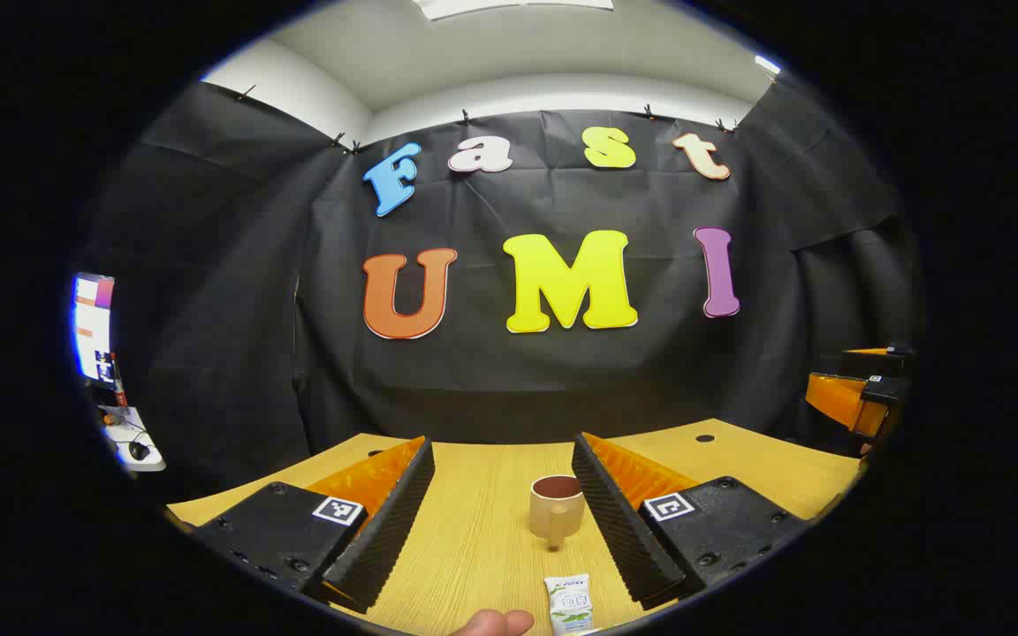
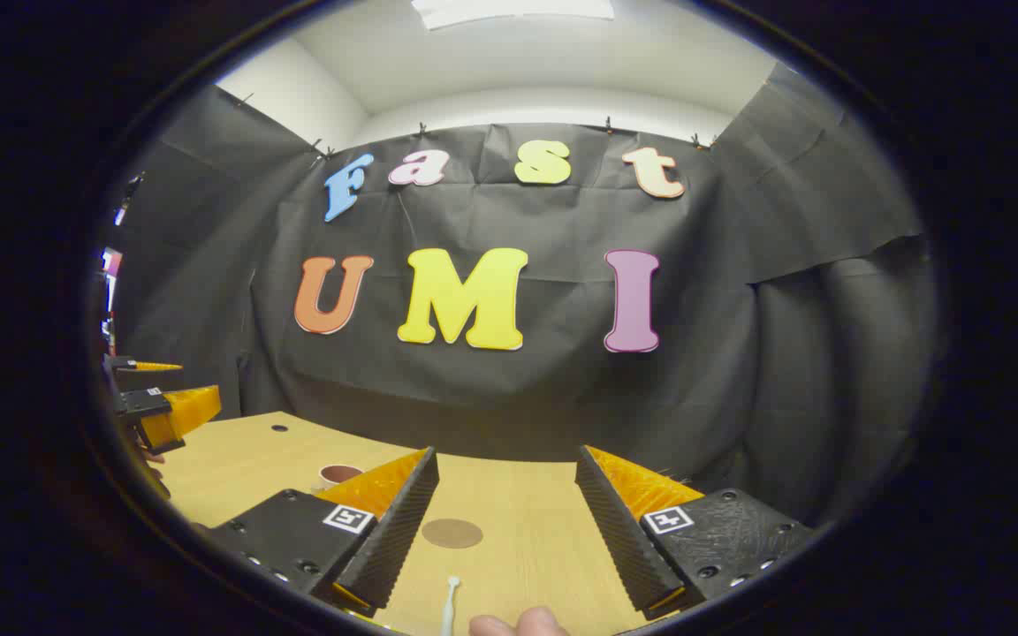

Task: Put the toothbrush and toothpaste on the desktop into the cup, then pick up the cup and place it on the coaster on the desktop.

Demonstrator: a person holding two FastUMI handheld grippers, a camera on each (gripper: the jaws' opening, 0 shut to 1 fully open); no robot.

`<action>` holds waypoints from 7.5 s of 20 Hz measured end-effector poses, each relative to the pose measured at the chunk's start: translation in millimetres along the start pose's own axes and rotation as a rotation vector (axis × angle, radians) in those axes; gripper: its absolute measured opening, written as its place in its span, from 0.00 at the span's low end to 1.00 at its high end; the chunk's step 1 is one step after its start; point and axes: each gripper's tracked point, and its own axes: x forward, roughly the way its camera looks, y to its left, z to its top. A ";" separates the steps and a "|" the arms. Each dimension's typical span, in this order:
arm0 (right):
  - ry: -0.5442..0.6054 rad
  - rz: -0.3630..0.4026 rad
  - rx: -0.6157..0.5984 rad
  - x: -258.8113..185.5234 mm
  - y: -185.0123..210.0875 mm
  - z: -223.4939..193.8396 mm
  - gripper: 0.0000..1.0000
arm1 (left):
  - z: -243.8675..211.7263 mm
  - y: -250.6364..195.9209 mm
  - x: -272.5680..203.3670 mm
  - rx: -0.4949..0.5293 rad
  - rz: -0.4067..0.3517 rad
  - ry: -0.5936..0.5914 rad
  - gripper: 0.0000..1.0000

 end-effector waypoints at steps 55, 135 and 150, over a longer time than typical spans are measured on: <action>0.350 0.003 0.046 -26.6 -22.6 -148.3 0.95 | -238.5 -70.3 -45.4 -0.077 -0.156 0.887 1.00; 0.457 0.025 0.128 -38.3 -23.3 -173.6 0.94 | -240.6 -101.0 -48.3 0.036 -0.216 0.847 0.52; 0.452 0.075 0.118 -39.5 7.8 -172.0 0.97 | -167.7 -73.5 -44.2 -0.047 -0.138 0.609 0.45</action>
